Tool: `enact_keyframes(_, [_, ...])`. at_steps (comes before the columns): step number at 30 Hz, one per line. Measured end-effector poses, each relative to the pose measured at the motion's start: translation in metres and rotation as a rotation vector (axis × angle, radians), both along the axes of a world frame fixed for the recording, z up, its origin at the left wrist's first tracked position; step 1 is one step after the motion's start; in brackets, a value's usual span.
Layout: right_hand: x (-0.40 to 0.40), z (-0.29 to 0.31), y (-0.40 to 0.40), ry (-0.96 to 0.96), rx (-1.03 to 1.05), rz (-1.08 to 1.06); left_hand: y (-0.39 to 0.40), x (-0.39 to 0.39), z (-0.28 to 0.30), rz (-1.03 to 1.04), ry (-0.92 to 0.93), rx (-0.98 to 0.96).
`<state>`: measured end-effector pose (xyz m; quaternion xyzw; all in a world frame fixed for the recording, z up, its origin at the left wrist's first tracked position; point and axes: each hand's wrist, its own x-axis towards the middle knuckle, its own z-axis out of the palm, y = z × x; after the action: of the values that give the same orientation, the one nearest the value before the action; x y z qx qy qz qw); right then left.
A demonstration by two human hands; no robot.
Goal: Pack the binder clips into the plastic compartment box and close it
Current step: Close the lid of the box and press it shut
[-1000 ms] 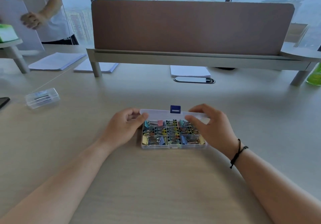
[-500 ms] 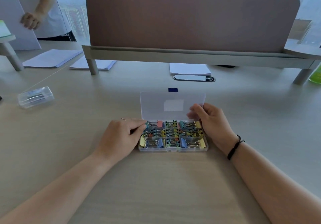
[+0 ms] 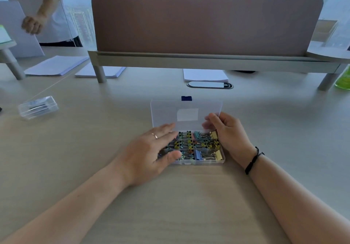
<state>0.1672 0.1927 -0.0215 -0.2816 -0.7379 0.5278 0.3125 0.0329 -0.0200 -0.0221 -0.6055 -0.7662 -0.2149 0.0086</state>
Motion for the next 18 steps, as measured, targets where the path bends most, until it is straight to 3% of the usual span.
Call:
enact_keyframes(2, [0.0,-0.001,0.001,0.0,0.004,0.0,0.002,0.004,0.0,-0.005,0.037,-0.181])
enact_keyframes(4, [0.0,-0.001,0.001,0.0,0.008,0.0,0.001,0.005,0.0,0.02,0.097,-0.242])
enact_keyframes(18, [0.005,0.002,-0.004,-0.014,0.022,0.029,0.001,0.02,0.0,0.112,0.204,-0.242])
